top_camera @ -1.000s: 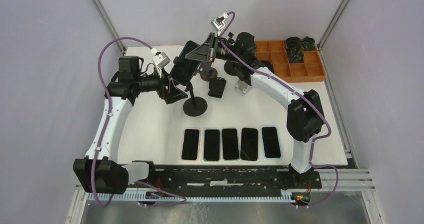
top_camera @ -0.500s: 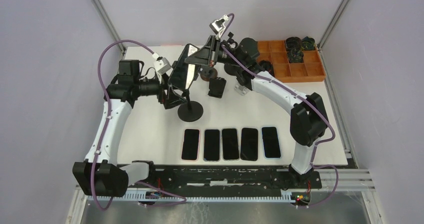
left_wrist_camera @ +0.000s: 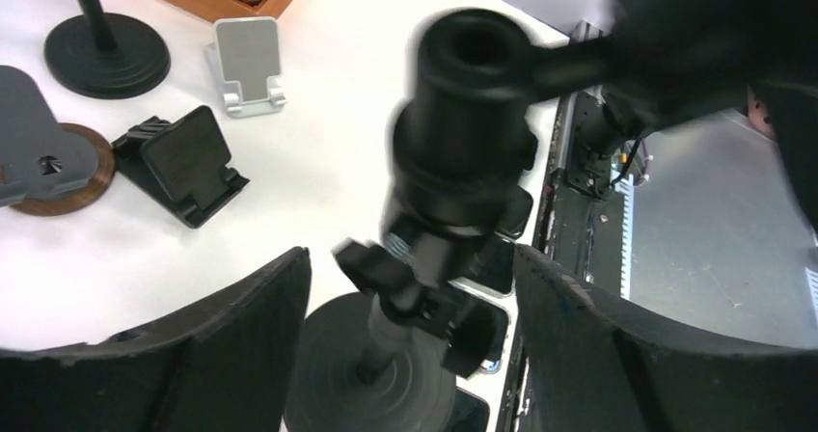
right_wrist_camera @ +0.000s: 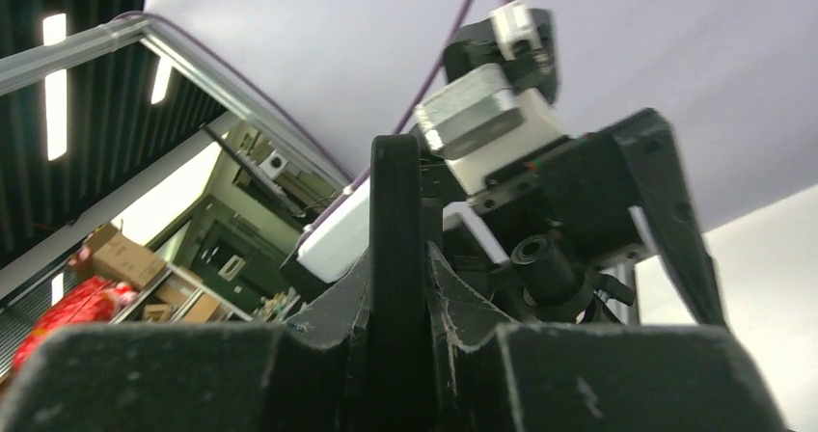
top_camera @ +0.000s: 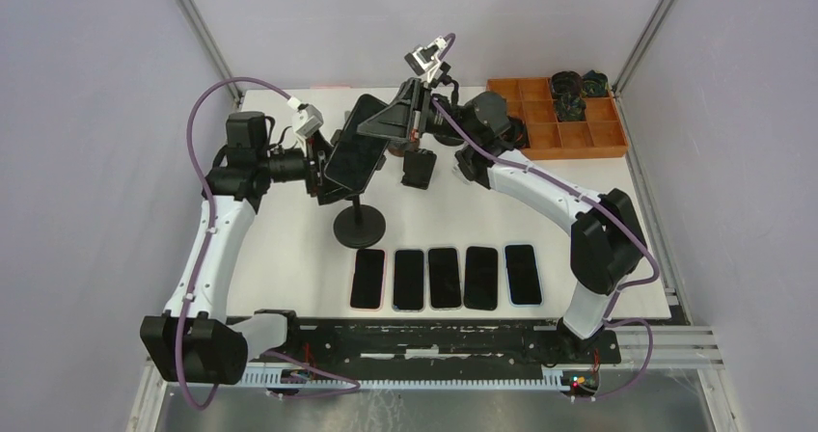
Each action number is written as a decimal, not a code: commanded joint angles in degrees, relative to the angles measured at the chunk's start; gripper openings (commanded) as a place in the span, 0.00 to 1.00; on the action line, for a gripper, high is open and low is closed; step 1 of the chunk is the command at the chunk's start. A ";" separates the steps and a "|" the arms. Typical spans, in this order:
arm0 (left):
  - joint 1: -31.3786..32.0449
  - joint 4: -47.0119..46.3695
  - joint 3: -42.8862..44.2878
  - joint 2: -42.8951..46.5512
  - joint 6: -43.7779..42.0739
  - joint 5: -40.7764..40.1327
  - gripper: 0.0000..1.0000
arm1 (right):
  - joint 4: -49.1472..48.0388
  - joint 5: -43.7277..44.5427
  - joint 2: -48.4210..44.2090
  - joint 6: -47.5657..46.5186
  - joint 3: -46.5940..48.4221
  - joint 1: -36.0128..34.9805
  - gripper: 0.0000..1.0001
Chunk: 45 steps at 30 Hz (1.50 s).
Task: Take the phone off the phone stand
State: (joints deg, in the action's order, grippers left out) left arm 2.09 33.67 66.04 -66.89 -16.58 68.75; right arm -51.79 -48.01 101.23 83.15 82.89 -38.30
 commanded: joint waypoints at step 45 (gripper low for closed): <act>-1.97 -9.52 -14.44 -5.05 -11.12 -19.63 0.02 | -5.93 0.64 -15.66 0.08 4.67 10.98 0.00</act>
State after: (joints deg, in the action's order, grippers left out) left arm 3.90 16.25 54.87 -69.45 -23.07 59.64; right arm -37.95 -48.29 100.07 74.63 81.49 -33.41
